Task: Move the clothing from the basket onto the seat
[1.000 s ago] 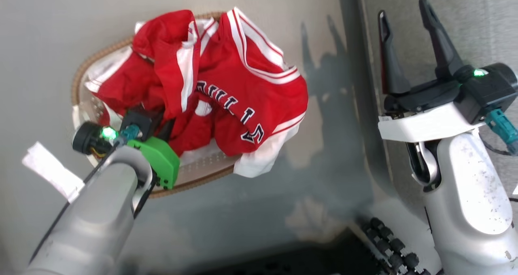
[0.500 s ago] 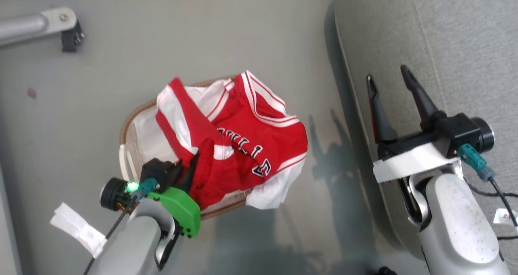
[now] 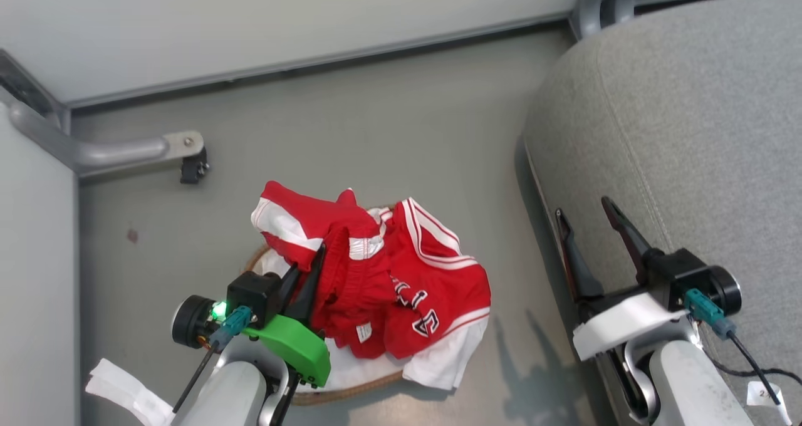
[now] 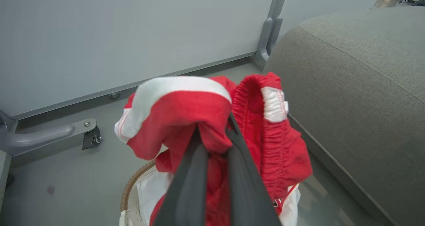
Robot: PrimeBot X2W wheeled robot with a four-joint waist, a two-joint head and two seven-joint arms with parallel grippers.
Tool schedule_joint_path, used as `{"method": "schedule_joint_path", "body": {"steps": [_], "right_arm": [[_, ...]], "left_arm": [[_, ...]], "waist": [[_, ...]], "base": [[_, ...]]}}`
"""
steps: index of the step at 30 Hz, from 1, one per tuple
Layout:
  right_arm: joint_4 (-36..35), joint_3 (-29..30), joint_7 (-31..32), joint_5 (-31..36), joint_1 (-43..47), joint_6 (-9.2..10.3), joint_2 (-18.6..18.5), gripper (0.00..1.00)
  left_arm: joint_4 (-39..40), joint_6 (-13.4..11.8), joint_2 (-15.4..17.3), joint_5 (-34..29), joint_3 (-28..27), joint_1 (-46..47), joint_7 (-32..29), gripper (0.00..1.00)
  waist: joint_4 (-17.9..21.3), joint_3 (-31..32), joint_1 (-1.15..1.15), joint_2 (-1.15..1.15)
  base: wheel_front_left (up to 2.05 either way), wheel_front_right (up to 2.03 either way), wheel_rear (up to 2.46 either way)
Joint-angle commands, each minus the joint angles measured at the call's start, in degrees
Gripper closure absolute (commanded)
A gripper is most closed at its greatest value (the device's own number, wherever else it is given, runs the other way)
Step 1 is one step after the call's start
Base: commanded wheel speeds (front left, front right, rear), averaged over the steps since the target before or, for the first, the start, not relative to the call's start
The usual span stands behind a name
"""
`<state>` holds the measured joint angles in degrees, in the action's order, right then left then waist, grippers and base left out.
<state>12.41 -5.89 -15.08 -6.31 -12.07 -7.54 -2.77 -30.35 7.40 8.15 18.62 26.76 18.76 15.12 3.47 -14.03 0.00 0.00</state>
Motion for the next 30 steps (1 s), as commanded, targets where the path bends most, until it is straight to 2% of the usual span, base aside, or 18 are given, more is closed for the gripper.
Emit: {"method": "schedule_joint_path", "body": {"steps": [1,10,23,30], "right_arm": [[0.45,0.2,-0.14,-0.63,1.55,0.1,-0.24,0.0],[2.58,-0.71,-0.14,-0.8,6.67,0.1,-0.24,0.0],[4.88,-4.37,-0.14,0.0,9.94,0.1,-0.24,0.0],[6.38,-10.82,-0.14,0.22,8.82,0.09,-0.8,0.0]], "left_arm": [[1.1,0.12,-0.24,-0.41,-0.56,-1.26,0.06,1.0],[9.15,0.12,-2.17,-2.58,-4.03,-3.88,0.06,1.0],[14.96,0.12,-3.99,-3.64,-5.95,-4.98,0.06,1.0],[16.15,0.12,-4.58,-3.59,-5.32,-5.12,0.06,1.0]], "waist": [[-2.22,5.84,0.0,0.0],[-3.25,12.25,0.0,0.0],[-4.39,15.6,0.0,0.0],[-5.8,16.19,0.0,0.0]], "base": [[0.0,0.0,0.0],[0.0,0.0,0.0],[0.0,0.0,0.0],[0.0,0.0,0.0]]}}
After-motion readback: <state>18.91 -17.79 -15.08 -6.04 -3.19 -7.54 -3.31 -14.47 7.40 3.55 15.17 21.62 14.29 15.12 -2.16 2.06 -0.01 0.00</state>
